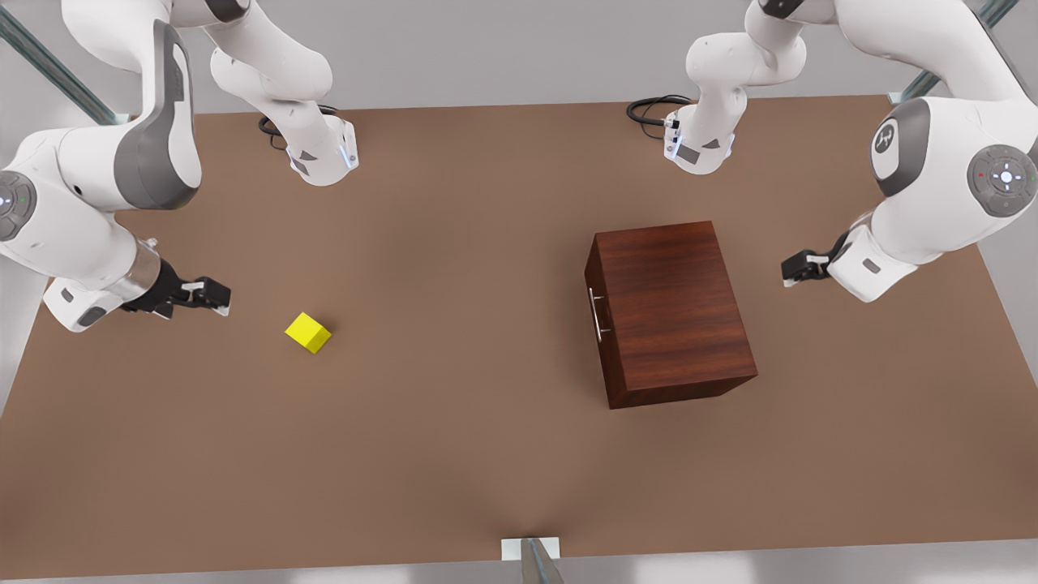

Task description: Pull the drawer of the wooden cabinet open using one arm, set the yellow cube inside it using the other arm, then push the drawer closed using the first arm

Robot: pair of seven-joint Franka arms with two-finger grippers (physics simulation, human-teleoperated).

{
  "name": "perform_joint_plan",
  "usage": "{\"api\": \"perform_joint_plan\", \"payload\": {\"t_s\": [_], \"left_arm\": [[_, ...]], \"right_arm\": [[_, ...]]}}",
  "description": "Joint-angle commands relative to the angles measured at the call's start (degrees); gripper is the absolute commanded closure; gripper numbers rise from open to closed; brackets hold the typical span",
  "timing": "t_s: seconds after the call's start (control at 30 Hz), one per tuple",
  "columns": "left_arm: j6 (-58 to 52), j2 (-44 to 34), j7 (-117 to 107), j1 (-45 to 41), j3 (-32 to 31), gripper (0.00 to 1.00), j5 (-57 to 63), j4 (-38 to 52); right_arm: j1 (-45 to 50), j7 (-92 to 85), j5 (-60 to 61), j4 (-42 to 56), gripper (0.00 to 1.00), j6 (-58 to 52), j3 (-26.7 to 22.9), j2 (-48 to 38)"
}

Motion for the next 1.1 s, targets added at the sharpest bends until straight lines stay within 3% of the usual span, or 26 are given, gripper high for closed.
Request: {"api": "perform_joint_plan", "payload": {"t_s": [0.0, 0.07, 0.17, 0.23, 0.33, 0.47, 0.57, 0.63, 0.73, 1.07], "left_arm": [[3.2, 0.0, 4.1, -0.3, 0.0, 0.00, 0.1, 0.0], [2.8, 3.2, -5.4, -9.6, 0.0, 0.00, 0.8, 0.1], [2.6, 9.3, -31.7, -22.6, 0.1, 0.00, 0.9, 0.3], [3.5, 13.7, -49.6, -31.0, 0.1, 0.00, 4.5, 0.7], [7.5, 18.0, -62.7, -36.2, 0.1, 0.00, 8.5, 1.6], [10.6, 21.0, -66.5, -37.6, 0.1, 0.02, 11.4, 1.6], [12.2, 21.8, -66.9, -37.7, 0.1, 0.23, 12.1, 1.6], [12.2, 22.2, -66.7, -37.7, 0.1, 0.30, 13.3, 1.6], [12.4, 22.9, -66.0, -37.4, 0.1, 0.32, 14.6, 1.6], [12.5, 25.1, -59.6, -36.9, 0.8, 0.36, 15.9, 1.7]], "right_arm": [[0.0, 0.7, 0.0, -0.1, 0.00, 2.1, 0.1, -0.1], [0.0, -0.3, 0.1, -0.3, 0.00, 1.8, 0.2, -0.1], [-0.3, -6.1, -1.5, -6.4, 0.00, 2.1, 5.4, -3.0], [-1.7, -21.3, 2.1, -8.3, 0.00, 3.3, 5.8, -1.9], [-6.1, -39.7, 5.1, -13.8, 0.00, 8.6, 5.8, -1.2], [-8.0, -67.9, 7.2, -28.5, 0.00, 26.3, 6.0, -0.3], [-7.6, -73.3, 2.5, -31.3, 0.00, 30.7, 9.1, 2.0], [-7.8, -74.2, 2.1, -31.0, 0.00, 30.9, 9.3, 3.1], [-9.1, -79.6, 2.1, -27.2, 0.00, 30.0, 9.0, 6.4], [-10.0, -75.4, 2.4, -31.3, 0.00, 30.4, 9.0, 10.7]]}}
